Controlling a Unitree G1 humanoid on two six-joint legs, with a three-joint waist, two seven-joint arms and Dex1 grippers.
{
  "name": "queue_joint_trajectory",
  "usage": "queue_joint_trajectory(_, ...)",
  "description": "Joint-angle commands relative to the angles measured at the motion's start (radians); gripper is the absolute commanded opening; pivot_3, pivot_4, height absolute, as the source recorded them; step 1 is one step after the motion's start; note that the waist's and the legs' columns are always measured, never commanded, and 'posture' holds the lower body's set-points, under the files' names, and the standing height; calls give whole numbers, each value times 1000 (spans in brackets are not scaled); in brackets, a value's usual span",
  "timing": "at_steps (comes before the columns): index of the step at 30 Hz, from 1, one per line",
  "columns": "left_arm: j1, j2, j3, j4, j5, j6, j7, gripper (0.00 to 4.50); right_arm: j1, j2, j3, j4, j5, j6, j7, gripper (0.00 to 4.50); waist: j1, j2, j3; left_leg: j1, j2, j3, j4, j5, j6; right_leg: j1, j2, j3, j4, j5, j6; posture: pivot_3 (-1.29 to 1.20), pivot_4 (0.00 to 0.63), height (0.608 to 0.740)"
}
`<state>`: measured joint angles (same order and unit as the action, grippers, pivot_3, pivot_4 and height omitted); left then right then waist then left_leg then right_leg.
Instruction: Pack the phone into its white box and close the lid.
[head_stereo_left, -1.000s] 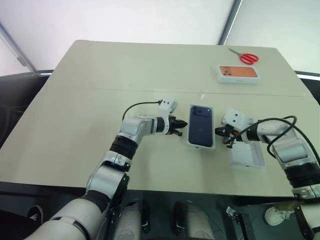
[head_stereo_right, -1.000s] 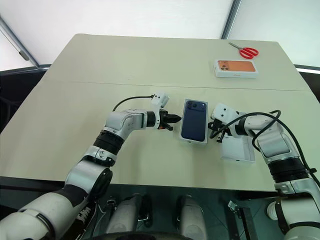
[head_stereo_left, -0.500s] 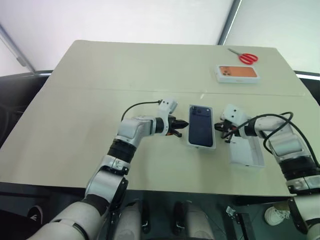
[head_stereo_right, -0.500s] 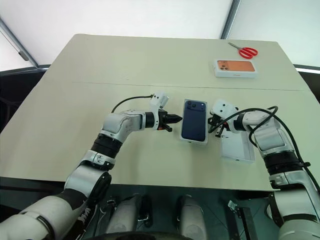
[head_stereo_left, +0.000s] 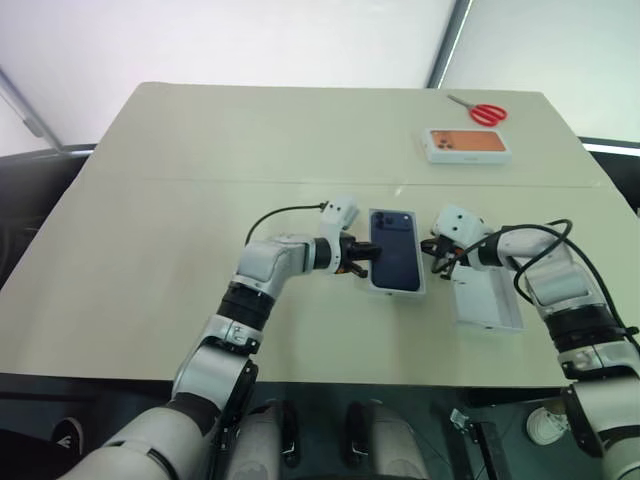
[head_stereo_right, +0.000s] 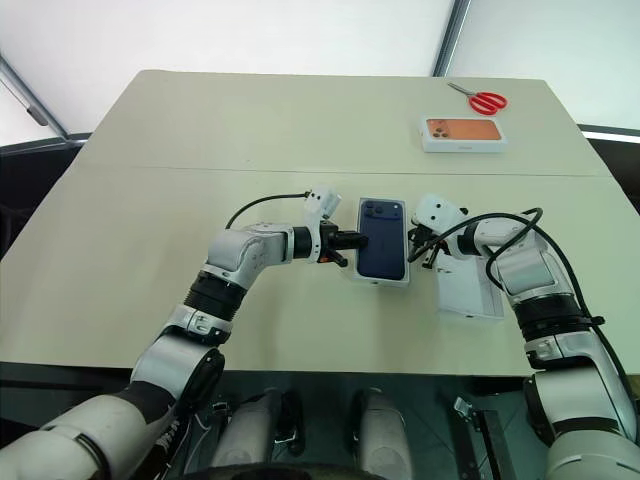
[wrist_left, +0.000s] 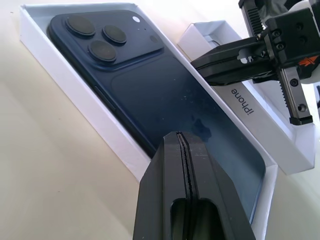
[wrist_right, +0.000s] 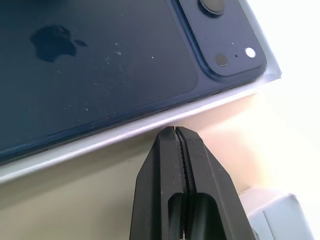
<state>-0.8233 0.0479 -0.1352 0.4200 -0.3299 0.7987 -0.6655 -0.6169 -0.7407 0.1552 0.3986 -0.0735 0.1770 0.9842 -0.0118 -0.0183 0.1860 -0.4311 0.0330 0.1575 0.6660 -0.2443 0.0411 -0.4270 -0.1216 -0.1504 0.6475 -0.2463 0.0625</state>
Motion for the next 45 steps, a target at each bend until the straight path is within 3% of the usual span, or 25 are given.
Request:
queue_joint_trajectory(1,-1,35,52,-44,-6,-53,4,0,-2,-34,-42,-46,15,40,-5,17,0,0,0,0,0,0,0,0,0,0,0,0,0,0,0,0,150,738)
queue_joint_trajectory(2,-1,51,66,-51,-13,-60,-1,0,6,-35,-67,-79,49,88,5,17,1,0,0,0,0,0,0,0,0,0,0,0,0,0,0,0,150,738)
queue_joint_trajectory(4,-2,80,80,-60,-14,-72,-5,524,7,-15,-134,-151,147,267,11,0,1,0,0,0,0,0,0,0,0,0,0,0,0,0,0,0,150,738)
queue_joint_trajectory(6,3,111,87,-78,-15,-101,-31,1229,33,-11,-166,-218,188,381,-6,553,1,0,0,0,0,0,0,0,0,0,-1,0,0,0,0,0,150,738)
queue_joint_trajectory(8,8,141,90,-86,-5,-136,-47,2242,87,-27,-176,-307,222,448,8,1378,4,0,0,0,0,-1,0,0,0,0,-1,0,0,0,0,0,150,738)
queue_joint_trajectory(12,31,228,104,-129,-2,-202,-100,4252,175,-84,-237,-466,309,610,21,3448,3,1,1,0,0,0,0,0,0,0,-2,0,0,0,0,0,150,738)
queue_joint_trajectory(13,33,240,110,-135,-13,-194,-108,4500,198,-106,-236,-498,322,627,35,3950,3,2,1,0,0,0,0,0,0,0,-2,0,0,0,0,0,150,738)
queue_joint_trajectory(14,37,250,113,-143,-17,-199,-117,4500,231,-137,-221,-529,317,612,52,4478,5,2,1,0,-1,0,0,0,0,0,-2,0,0,0,0,0,150,738)
queue_joint_trajectory(19,43,260,136,-156,-42,-193,-129,4500,250,-171,-219,-547,338,604,46,4478,11,2,1,0,-1,0,0,-1,1,0,-2,0,-1,0,0,0,150,738)
queue_joint_trajectory(28,107,320,149,-249,-52,-295,-201,4500,171,-215,-238,-525,404,791,-3,4478,6,2,1,0,0,0,0,-1,1,0,-1,0,-1,0,0,0,150,738)
queue_joint_trajectory(35,141,345,143,-254,-41,-305,-182,4500,149,-188,-238,-638,443,1133,-161,4478,6,2,1,0,-1,0,0,-1,1,0,-2,0,-1,0,0,0,150,738)
queue_joint_trajectory(41,143,328,137,-251,-31,-302,-148,4500,228,-210,-201,-698,405,1115,-259,4478,11,2,1,-1,-1,0,0,-1,1,-1,-2,0,-1,0,0,0,150,738)
queue_joint_trajectory(45,140,310,133,-237,-32,-298,-129,4500,187,-81,-277,-704,379,1192,-416,4478,15,2,1,-1,-1,0,0,-1,1,-1,-2,0,-1,0,0,0,150,738)
